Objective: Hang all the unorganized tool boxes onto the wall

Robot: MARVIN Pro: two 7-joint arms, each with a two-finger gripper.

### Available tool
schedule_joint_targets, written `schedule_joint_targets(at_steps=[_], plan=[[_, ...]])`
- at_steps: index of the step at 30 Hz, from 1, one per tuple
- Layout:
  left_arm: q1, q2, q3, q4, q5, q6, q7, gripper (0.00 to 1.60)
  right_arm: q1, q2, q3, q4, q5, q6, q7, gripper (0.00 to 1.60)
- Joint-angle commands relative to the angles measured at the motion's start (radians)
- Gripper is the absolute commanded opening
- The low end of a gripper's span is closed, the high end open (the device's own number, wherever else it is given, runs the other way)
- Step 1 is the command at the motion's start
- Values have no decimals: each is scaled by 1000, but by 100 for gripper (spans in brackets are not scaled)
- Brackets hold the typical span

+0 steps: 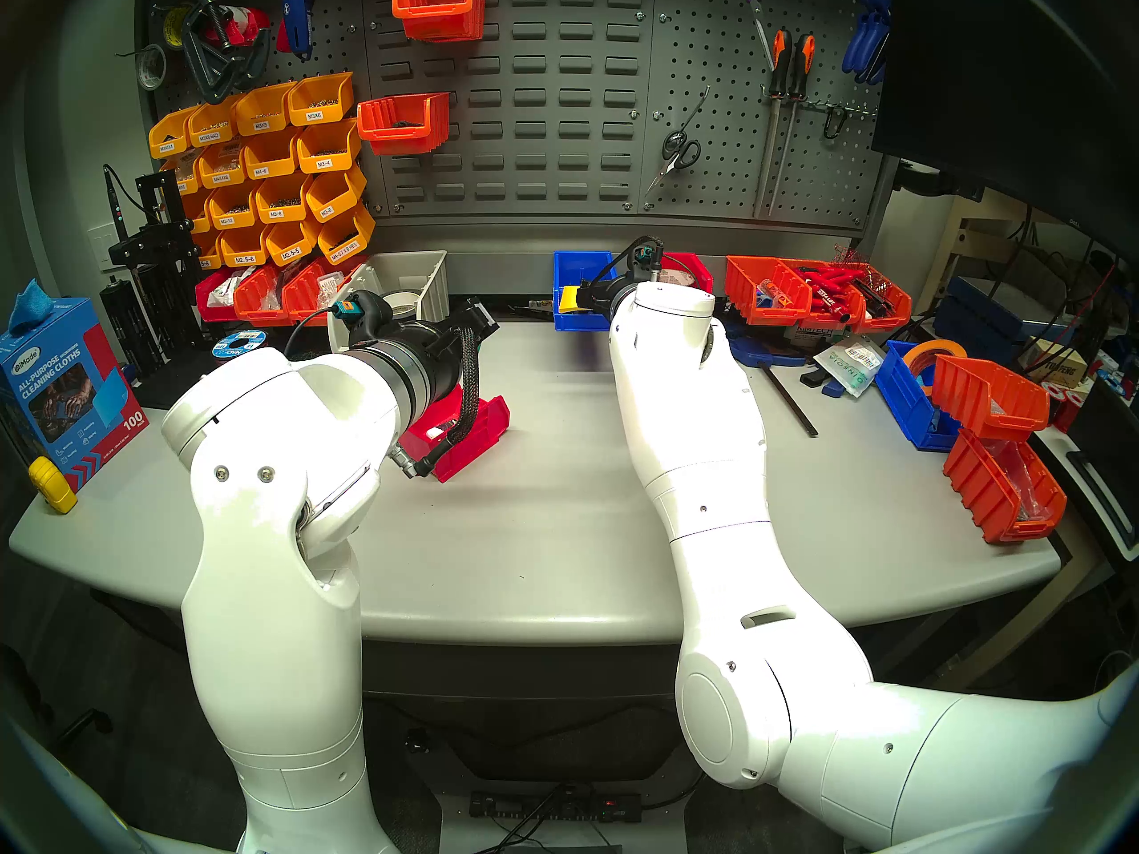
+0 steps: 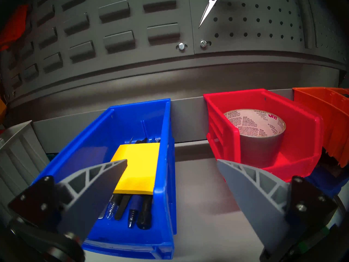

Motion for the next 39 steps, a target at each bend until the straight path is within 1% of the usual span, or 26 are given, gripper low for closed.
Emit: schedule_joint_targets(at_steps=[1, 2, 4, 7, 8, 9, 10, 12, 14, 15, 18, 20, 25, 26, 28, 29, 30, 34, 35, 36, 37, 38, 39], plan=[[-3, 1, 1, -9, 1, 0, 0, 160, 22, 2, -4, -74, 0, -2, 8, 160], [-3, 1, 1, -9, 1, 0, 0, 160, 19, 2, -1, -105, 5, -8, 15, 160], [-3, 1, 1, -9, 1, 0, 0, 160, 21, 2, 1, -123, 5, -1, 15, 160], [-3, 1, 1, -9, 1, 0, 0, 160, 21, 2, 1, -123, 5, -1, 15, 160], [-3, 1, 1, -9, 1, 0, 0, 160, 28, 2, 6, -140, 7, -7, 16, 160], [-3, 1, 1, -9, 1, 0, 0, 160, 17, 4, 5, -173, 7, 5, 19, 160], [-3, 1, 1, -9, 1, 0, 0, 160, 25, 5, 7, -167, 7, -3, 20, 160], [-3, 1, 1, -9, 1, 0, 0, 160, 14, 12, 6, -203, 5, 4, 25, 160], [-3, 1, 1, -9, 1, 0, 0, 160, 9, 15, 9, -221, 7, 7, 27, 160], [-3, 1, 1, -9, 1, 0, 0, 160, 19, 18, 14, -210, 5, -2, 25, 160], [-3, 1, 1, -9, 1, 0, 0, 160, -8, 36, 29, -280, 7, 21, 34, 160], [-3, 1, 1, -9, 1, 0, 0, 160, -17, 45, 39, -299, 5, 28, 36, 160], [-3, 1, 1, -9, 0, 0, -1, 160, -62, 69, 68, -384, 6, 70, 47, 160], [-3, 1, 1, -9, 0, 0, -1, 160, -62, 73, 75, -382, 6, 75, 48, 160], [-3, 1, 1, -8, 0, 0, -1, 160, -92, 84, 88, -428, 8, 98, 55, 160], [-3, 1, 1, -8, 0, 0, -1, 160, -96, 88, 95, -428, 8, 104, 57, 160], [-3, 1, 1, -8, 0, 0, -1, 160, -120, 92, 100, -468, 12, 124, 67, 160], [-3, 1, 1, -8, 0, 0, -1, 160, -149, 106, 120, -496, 18, 148, 83, 160], [-3, 1, 1, -8, 0, 0, -1, 160, -145, 110, 128, -482, 18, 148, 83, 160], [-3, 1, 1, -8, 0, 0, -1, 160, -168, 115, 133, -517, 23, 165, 94, 160], [-3, 1, 1, -8, 0, 0, -1, 160, -185, 127, 149, -530, 28, 179, 105, 160], [-3, 1, 1, -8, 0, 0, -1, 160, -185, 127, 149, -530, 28, 179, 105, 160], [-3, 1, 1, -8, 0, 0, -1, 160, -210, 136, 156, -567, 36, 198, 121, 160]])
